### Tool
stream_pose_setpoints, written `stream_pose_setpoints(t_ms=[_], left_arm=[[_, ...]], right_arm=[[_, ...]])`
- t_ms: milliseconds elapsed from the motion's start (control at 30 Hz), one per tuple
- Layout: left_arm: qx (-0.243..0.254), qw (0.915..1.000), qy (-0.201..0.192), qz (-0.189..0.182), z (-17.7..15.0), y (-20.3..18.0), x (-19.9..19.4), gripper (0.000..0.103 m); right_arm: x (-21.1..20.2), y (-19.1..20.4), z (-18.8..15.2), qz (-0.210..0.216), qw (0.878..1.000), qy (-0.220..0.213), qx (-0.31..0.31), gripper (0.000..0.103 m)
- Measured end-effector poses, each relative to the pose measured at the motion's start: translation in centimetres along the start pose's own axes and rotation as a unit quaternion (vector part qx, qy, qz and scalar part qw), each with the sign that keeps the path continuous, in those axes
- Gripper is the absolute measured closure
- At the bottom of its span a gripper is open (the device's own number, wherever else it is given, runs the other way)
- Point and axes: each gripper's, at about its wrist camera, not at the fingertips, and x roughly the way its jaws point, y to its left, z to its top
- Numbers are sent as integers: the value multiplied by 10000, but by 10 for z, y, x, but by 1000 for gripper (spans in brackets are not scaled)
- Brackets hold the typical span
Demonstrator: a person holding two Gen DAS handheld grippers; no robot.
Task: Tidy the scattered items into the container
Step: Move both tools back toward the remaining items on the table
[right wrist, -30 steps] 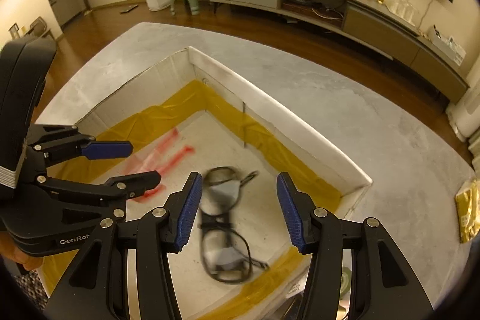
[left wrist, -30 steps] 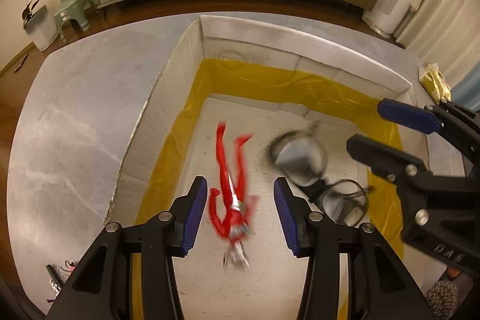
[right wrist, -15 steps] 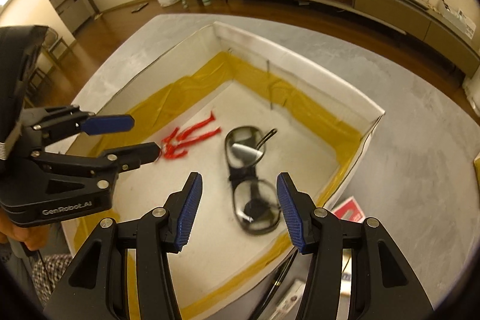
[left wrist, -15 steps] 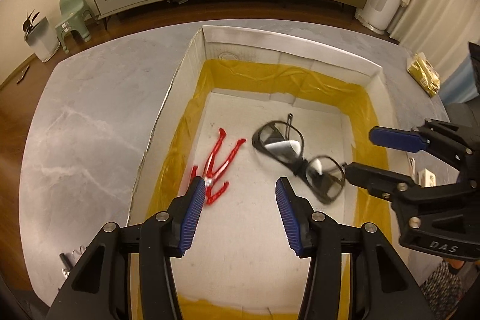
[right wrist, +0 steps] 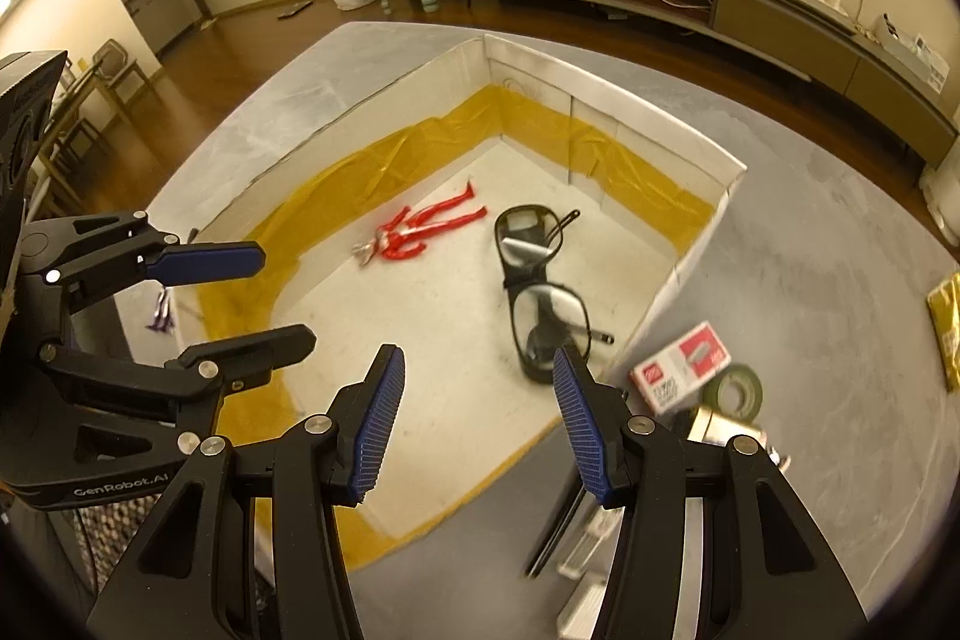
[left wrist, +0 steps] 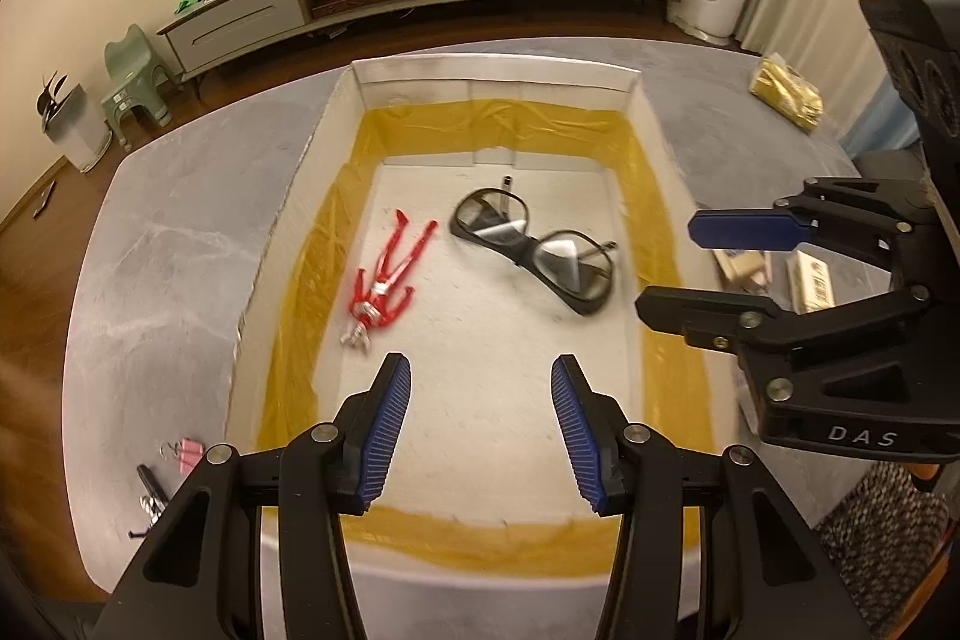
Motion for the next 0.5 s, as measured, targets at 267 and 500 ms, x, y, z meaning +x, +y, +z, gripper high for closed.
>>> stream_pose_setpoints(t_ms=[267, 500], left_arm=[[185, 9998, -110, 21, -22, -23, -28, 52], [221, 9996, -160, -7, -41, -36, -47, 52]], right_arm=[[-28, 7, -28, 224, 9995, -199, 68, 48], [-43, 18, -45, 338, 9989, -327, 59, 48]])
